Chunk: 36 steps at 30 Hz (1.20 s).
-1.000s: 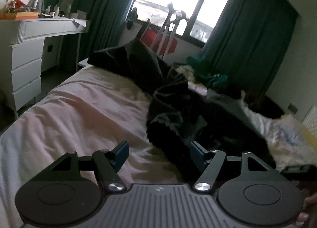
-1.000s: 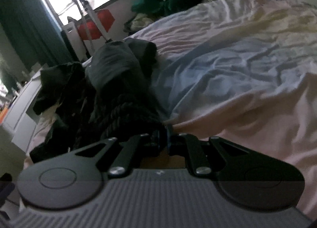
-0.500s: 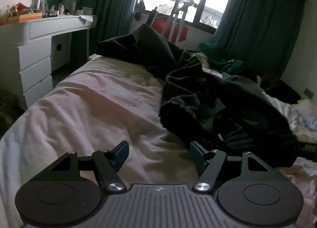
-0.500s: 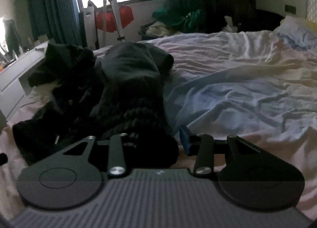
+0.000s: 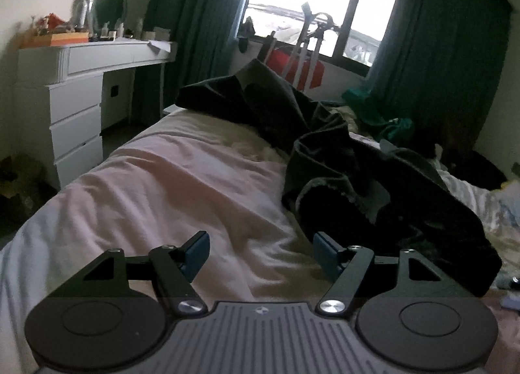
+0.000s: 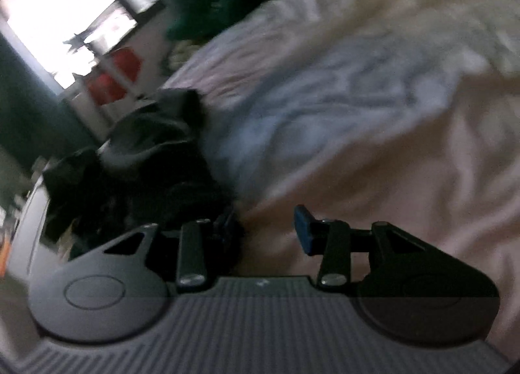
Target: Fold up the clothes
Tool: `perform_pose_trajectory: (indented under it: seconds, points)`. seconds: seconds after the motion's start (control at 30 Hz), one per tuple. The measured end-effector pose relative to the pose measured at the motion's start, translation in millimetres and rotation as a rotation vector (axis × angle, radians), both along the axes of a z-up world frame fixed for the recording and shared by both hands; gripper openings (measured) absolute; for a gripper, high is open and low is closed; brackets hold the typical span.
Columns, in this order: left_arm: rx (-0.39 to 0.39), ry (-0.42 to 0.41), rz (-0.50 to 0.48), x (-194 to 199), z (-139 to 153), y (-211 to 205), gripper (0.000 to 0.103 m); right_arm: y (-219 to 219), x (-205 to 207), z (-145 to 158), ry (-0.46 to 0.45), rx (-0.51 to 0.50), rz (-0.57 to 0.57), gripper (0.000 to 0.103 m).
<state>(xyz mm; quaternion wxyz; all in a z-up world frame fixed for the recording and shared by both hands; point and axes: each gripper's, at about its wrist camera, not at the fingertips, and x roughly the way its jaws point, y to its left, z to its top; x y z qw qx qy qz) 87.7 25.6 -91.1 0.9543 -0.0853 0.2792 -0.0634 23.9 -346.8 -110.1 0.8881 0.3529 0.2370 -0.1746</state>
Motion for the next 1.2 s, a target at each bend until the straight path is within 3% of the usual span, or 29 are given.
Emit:
perform_pose_trajectory:
  seconds: [0.27,0.33,0.43,0.53,0.7,0.8,0.9,0.93,0.97,1.03,1.2]
  points:
    - [0.1,-0.012,-0.103,32.9,9.1,-18.9,0.073,-12.3,-13.1,10.0,-0.147,0.105,0.06,0.046]
    - [0.111,-0.013,-0.149,41.1,9.8,-25.4,0.074,-14.1,-13.3,11.6,-0.172,0.123,0.078,0.053]
    - [0.184,-0.016,-0.185,51.9,0.8,-38.4,0.076,-8.2,6.9,8.0,-0.127,0.098,0.128,0.069]
    - [0.294,-0.008,-0.194,64.3,-16.5,-53.5,0.074,-2.9,28.0,4.8,-0.08,0.072,0.176,0.07]
    - [0.275,0.004,-0.226,79.1,-35.7,-62.0,0.07,-5.7,62.0,-7.3,-0.01,0.056,0.214,0.07]
    - [0.253,-0.029,-0.225,86.8,-40.6,-66.7,0.066,-5.0,74.3,-21.9,0.021,0.066,0.244,0.069]
    - [0.206,-0.058,-0.203,94.0,-40.0,-68.7,0.048,-4.1,79.1,-33.2,0.023,0.111,0.27,0.064]
    - [0.202,-0.053,-0.19,96.6,-40.0,-69.6,0.027,-1.3,79.6,-33.1,0.024,0.091,0.28,0.06]
    - [0.206,-0.048,-0.165,98.7,-40.0,-69.5,0.014,1.1,79.6,-32.5,0.023,0.076,0.29,0.056]
    - [0.162,-0.037,-0.155,100.2,-38.2,-61.9,0.011,4.7,77.2,-29.6,0.016,0.067,0.309,0.037]
    - [0.066,-0.078,-0.109,90.6,-16.9,-44.8,0.009,19.8,48.9,-15.0,-0.045,0.091,0.337,0.027]
